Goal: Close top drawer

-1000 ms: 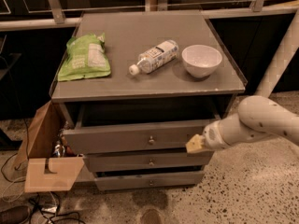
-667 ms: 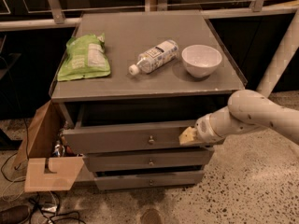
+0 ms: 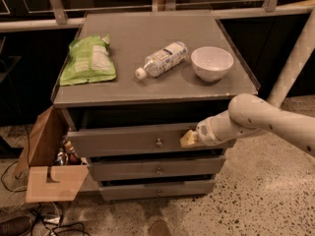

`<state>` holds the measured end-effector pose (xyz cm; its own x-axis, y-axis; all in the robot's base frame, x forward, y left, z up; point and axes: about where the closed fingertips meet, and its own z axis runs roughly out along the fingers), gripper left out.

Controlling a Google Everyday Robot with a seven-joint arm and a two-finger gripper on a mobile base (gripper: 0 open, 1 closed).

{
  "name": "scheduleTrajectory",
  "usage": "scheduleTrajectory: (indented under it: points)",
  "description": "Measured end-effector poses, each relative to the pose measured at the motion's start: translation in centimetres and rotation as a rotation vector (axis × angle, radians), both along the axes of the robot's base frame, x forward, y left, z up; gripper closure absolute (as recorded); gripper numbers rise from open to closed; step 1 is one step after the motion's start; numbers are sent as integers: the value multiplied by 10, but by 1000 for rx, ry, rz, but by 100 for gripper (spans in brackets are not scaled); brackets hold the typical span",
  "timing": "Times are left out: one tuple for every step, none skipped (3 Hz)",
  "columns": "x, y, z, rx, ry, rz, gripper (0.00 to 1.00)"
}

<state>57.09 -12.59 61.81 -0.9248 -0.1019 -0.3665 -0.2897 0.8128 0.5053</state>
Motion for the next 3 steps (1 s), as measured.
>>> scheduleTrajectory:
  points:
    - [0,0,0,0,0,0,100]
    - [11,4,-9,4,-12,-4,100]
    - [11,4,-9,4,-12,-4,100]
